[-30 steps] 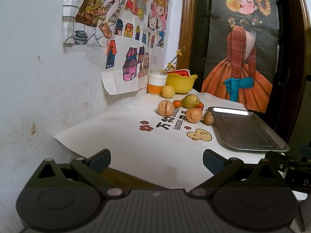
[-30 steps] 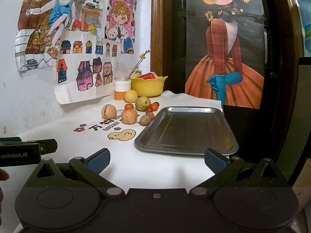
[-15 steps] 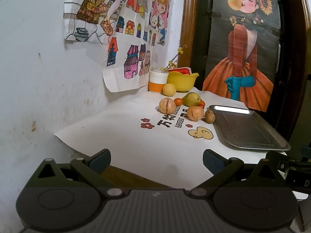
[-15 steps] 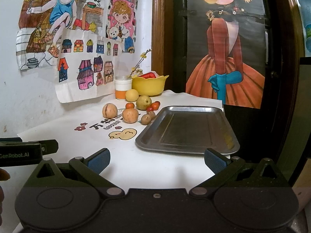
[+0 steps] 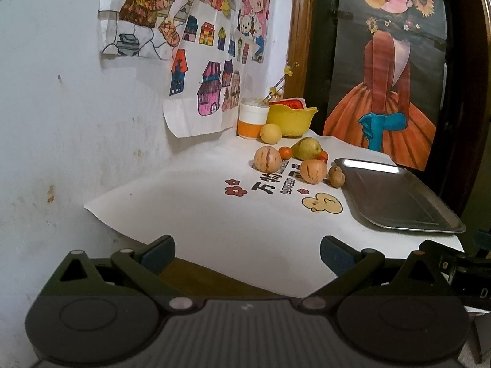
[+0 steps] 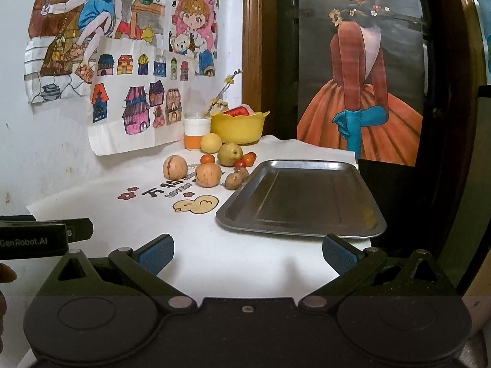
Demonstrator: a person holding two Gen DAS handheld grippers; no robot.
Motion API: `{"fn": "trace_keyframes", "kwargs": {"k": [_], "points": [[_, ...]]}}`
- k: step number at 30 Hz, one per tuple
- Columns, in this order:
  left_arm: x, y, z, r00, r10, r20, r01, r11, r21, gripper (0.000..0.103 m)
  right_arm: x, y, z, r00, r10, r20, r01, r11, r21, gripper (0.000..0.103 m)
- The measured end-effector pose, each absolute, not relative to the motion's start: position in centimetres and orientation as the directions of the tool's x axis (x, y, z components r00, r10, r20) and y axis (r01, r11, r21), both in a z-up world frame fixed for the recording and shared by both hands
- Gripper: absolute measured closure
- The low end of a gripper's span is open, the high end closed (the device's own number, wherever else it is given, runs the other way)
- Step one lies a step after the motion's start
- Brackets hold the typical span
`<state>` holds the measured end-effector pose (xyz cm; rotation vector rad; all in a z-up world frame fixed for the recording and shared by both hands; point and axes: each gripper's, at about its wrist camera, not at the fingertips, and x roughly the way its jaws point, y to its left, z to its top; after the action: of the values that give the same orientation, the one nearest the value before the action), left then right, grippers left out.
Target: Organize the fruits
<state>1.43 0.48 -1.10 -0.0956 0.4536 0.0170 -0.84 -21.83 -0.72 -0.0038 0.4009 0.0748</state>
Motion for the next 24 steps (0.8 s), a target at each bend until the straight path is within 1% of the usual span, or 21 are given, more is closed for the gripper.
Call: {"fn": "trace_keyframes", "kwargs": {"k": [7, 15, 21, 24], "points": [[2.5, 0.3, -1.1, 0.886, 0.012, -0.464, -0.047, 0.997, -0.063, 0.0, 0.2, -22.2, -1.0, 0.908, 0.078, -0.412, -0.075, 0.997, 0.023, 0.0], [4.2, 0.4, -0.6, 0.883, 0.029, -0.469, -0.049, 0.998, -0.031, 0.0, 2.4, -22.5, -0.4, 0.902, 0.108, -0.418, -0.105, 0.994, 0.031, 0.0], [5.9, 0.7, -0.2, 0.873, 0.032, -0.486, -0.048, 0.999, -0.02, 0.0, 4.9, -23.5, 0.5, 0.869, 0.197, -0.455, -0.157, 0.98, 0.124, 0.0], [7.1, 1.0, -0.1, 0.862, 0.011, -0.507, -0.035, 0.999, -0.037, 0.0, 6.1, -24.0, 0.8, 0.854, 0.238, -0.464, -0.179, 0.969, 0.168, 0.0]]}}
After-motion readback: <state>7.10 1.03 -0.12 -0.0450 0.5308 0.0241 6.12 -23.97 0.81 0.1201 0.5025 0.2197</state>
